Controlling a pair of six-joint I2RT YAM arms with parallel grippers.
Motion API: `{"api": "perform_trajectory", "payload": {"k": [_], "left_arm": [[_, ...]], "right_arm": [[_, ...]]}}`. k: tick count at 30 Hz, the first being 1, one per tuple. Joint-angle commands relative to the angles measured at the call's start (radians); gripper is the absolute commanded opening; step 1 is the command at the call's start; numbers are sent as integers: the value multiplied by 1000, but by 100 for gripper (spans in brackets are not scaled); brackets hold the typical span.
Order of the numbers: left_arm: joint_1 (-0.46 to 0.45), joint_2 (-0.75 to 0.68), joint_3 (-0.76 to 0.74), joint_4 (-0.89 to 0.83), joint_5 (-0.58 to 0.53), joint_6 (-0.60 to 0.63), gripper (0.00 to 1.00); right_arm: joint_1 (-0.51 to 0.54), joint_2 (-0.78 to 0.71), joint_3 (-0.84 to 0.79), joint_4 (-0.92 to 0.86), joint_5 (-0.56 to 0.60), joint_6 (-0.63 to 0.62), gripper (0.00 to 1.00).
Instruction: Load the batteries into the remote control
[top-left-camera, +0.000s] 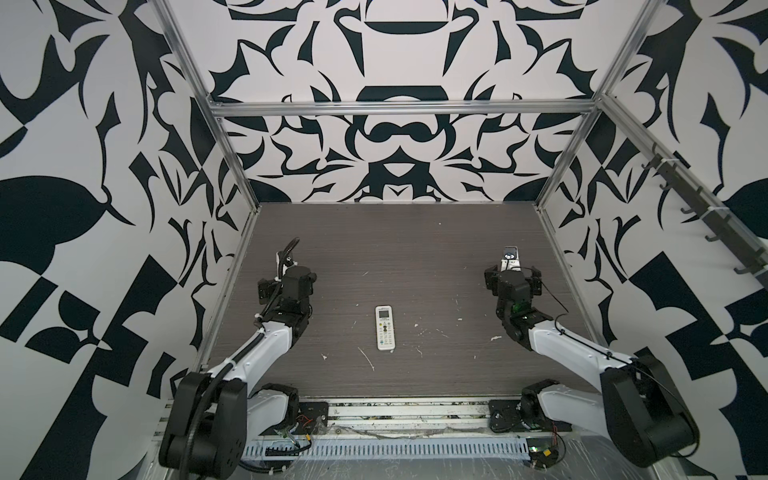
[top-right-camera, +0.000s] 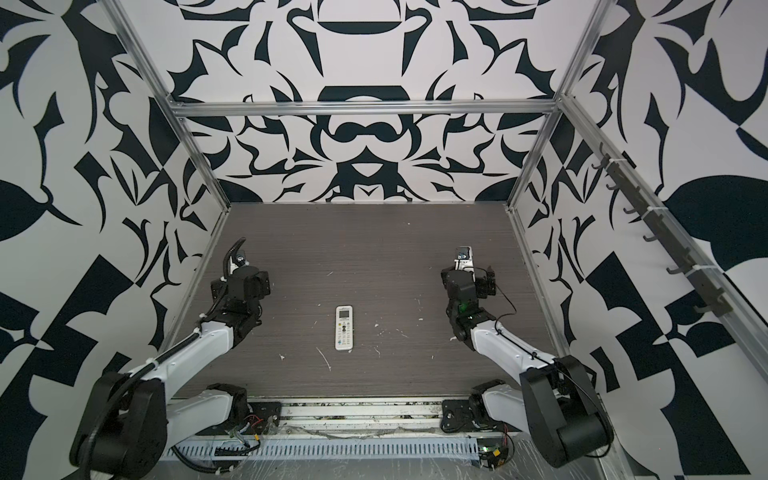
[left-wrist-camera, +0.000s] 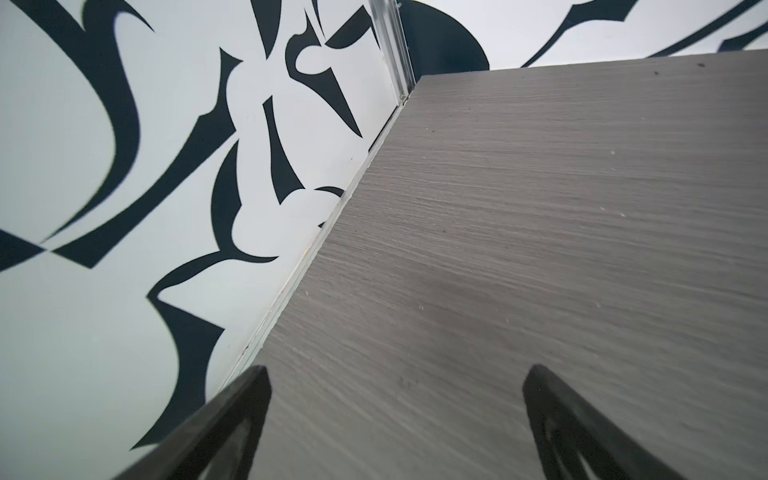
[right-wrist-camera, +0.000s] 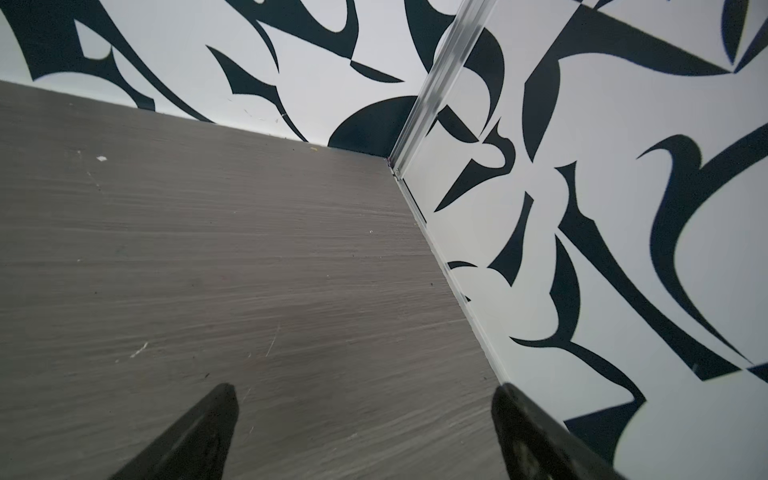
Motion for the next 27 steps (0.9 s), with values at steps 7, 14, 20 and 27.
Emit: {"api": "perform_trajectory", "payload": {"k": [7,14,20,27], "left_arm": [[66,254,-126,658,80,-4,99],[87,310,-150,727,181,1,99],[107,328,-132,719,210,-3,99],[111,334,-134,735,209,-3,99]], "right_arm": [[-40,142,6,175,-163,40,99],[-41,130,-17,205,-153,38,99],[-31,260,-125,476,-80,43,100],[-63,334,30,243,-28,123,100]]}}
